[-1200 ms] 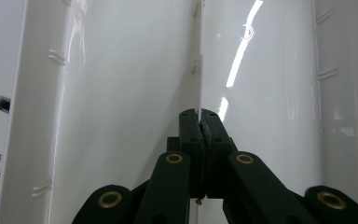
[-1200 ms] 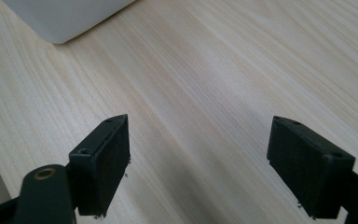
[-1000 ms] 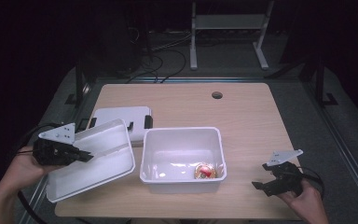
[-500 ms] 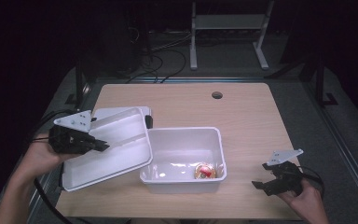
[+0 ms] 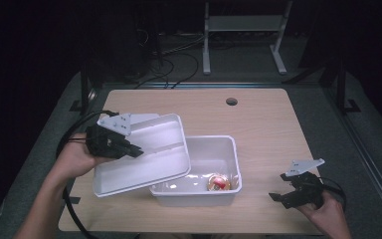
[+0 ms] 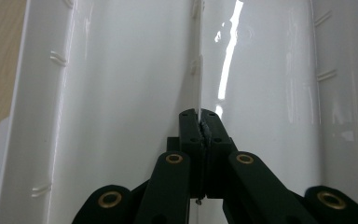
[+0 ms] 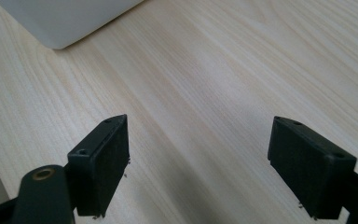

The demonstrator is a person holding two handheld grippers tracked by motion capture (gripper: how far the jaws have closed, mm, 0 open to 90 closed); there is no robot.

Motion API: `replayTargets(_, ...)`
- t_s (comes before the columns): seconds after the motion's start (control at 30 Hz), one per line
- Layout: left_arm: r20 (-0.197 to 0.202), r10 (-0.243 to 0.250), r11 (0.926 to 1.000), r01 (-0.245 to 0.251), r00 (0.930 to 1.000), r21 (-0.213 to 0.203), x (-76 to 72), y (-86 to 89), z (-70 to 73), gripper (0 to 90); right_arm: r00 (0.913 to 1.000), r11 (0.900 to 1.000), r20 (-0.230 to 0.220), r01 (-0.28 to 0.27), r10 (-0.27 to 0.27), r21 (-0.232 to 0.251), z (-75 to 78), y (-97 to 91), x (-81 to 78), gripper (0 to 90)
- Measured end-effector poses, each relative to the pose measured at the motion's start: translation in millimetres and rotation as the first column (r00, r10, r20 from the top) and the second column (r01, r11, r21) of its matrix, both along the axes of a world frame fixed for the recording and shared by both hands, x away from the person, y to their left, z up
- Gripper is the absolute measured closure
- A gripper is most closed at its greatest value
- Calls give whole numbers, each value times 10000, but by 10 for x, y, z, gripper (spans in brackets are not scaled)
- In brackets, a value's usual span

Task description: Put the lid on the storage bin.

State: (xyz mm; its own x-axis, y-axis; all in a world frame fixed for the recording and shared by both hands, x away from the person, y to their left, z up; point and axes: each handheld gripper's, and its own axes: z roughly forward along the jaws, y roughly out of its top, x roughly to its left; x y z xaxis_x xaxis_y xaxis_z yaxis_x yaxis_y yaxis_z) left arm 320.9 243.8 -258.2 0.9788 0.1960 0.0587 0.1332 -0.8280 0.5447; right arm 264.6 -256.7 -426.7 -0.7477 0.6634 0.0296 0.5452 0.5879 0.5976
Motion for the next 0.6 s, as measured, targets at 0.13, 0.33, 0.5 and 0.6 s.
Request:
replayTargets(0.13,-66,-185,9998,185,9998,-42,40,-171,-5,893,10000,10000,43,-20,20,-21,2,-5,1,195)
replayTargets(0.33,-166,-529,9986,530,9985,61,110,-416,-37,893,10000,10000,-7,1,-1,-80,-1,2,-7,189)
replayTargets(0.5,-259,-857,9960,863,9960,233,169,-609,-63,893,10000,9999,-21,-9,9,-120,-6,6,-4,183)
replayTargets(0.6,-380,-933,9955,939,9949,160,196,-734,-85,893,10000,9999,-40,4,-4,-124,-8,8,-6,177)
